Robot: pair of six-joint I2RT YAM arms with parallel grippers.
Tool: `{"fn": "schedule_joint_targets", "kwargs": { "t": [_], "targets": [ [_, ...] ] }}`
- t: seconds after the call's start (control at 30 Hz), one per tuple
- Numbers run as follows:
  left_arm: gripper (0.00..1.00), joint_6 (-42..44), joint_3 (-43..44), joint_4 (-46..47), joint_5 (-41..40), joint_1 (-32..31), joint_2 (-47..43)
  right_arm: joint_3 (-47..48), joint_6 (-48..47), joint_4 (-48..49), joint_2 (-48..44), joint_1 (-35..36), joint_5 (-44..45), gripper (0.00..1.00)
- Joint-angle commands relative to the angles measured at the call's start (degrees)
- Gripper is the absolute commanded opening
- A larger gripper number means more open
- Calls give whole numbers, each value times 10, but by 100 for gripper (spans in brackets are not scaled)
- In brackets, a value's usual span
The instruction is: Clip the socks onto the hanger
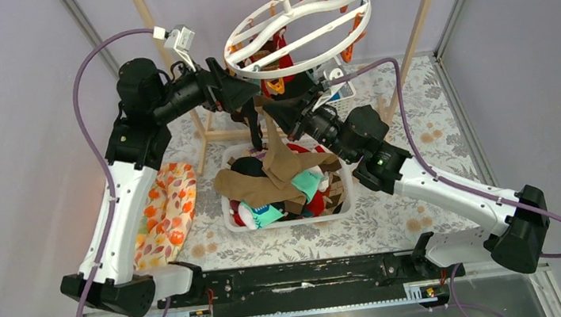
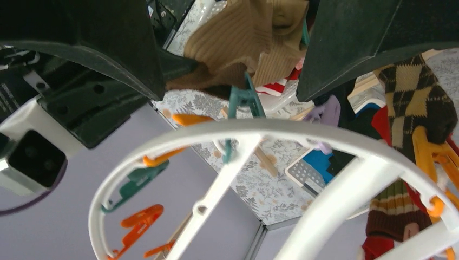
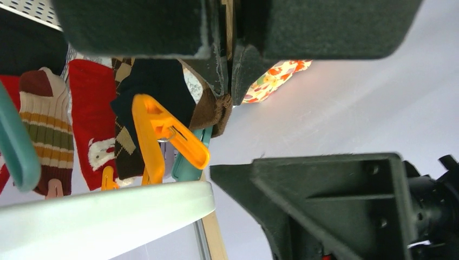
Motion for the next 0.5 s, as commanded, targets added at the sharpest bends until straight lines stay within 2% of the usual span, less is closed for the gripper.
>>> {"fn": "schedule_joint_targets", "kwargs": {
  "t": [0.0, 0.27, 0.47],
  "targets": [
    [99, 39, -40, -18, 30, -3, -46, 43, 24, 6, -1, -1, 15, 0],
    [99, 95, -179, -46, 133, -6, -122, 90, 93, -36, 34, -2, 7, 0],
    [97, 108, -213, -45, 116, -26, -118, 97, 139, -34, 54, 4, 37, 0]
  ]
}}
